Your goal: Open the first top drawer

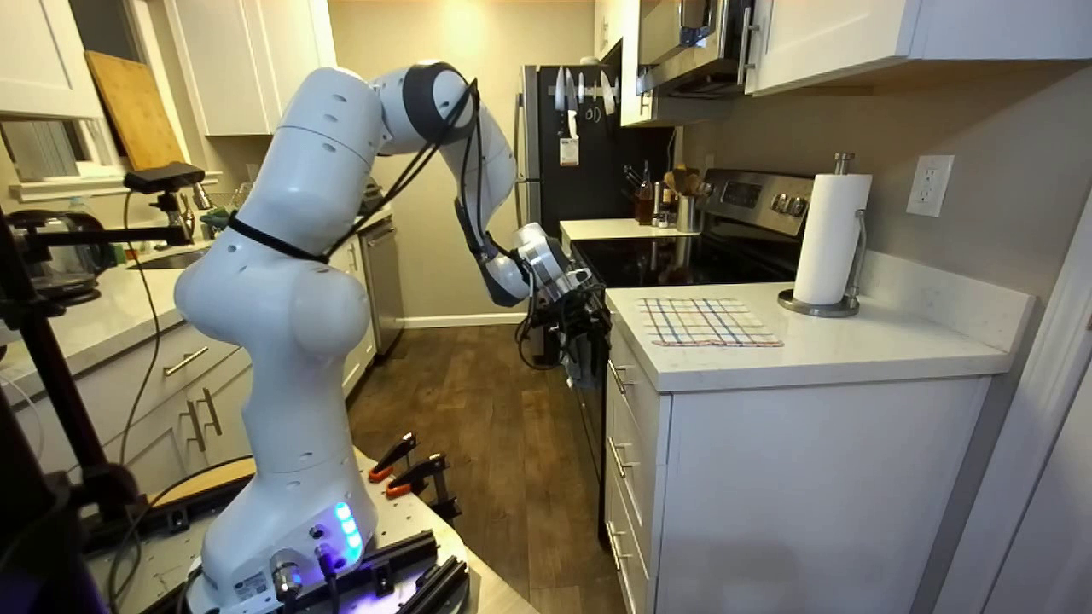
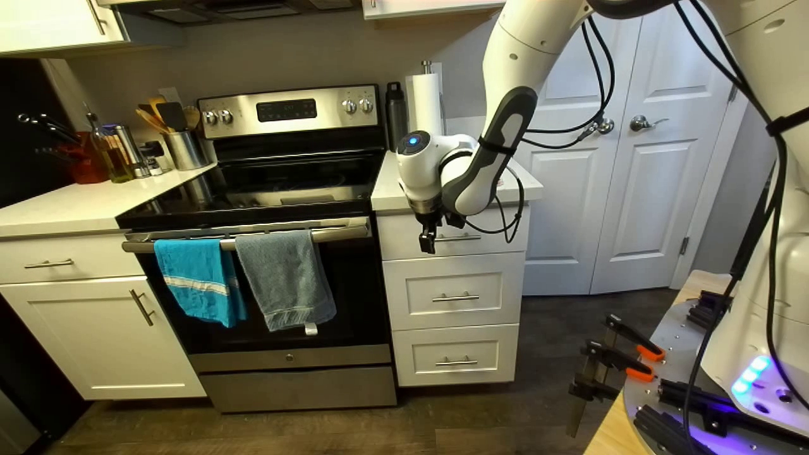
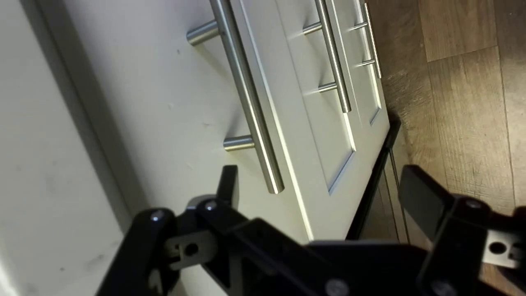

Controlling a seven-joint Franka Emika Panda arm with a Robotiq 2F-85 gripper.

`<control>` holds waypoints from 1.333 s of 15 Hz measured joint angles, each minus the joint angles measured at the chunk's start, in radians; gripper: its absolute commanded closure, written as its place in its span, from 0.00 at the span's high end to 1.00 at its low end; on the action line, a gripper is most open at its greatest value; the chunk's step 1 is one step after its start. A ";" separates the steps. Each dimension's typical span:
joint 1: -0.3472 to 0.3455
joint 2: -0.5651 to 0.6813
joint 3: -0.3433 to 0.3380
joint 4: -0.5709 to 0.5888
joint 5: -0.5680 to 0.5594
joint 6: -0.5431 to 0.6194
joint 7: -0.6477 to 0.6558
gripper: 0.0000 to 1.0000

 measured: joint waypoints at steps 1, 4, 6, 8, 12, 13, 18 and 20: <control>0.001 0.008 0.000 0.000 -0.030 0.007 0.000 1.00; 0.003 0.032 0.000 0.007 -0.121 0.036 0.002 1.00; 0.002 0.051 0.000 0.023 -0.175 0.045 0.002 1.00; 0.002 0.073 -0.004 0.044 -0.219 0.055 0.002 1.00; 0.002 0.135 -0.039 0.097 -0.289 0.116 0.003 1.00; 0.001 0.152 -0.048 0.110 -0.298 0.127 0.003 1.00; -0.009 0.208 -0.055 0.139 -0.294 0.156 0.003 1.00; -0.022 0.213 -0.043 0.135 -0.280 0.156 0.002 1.00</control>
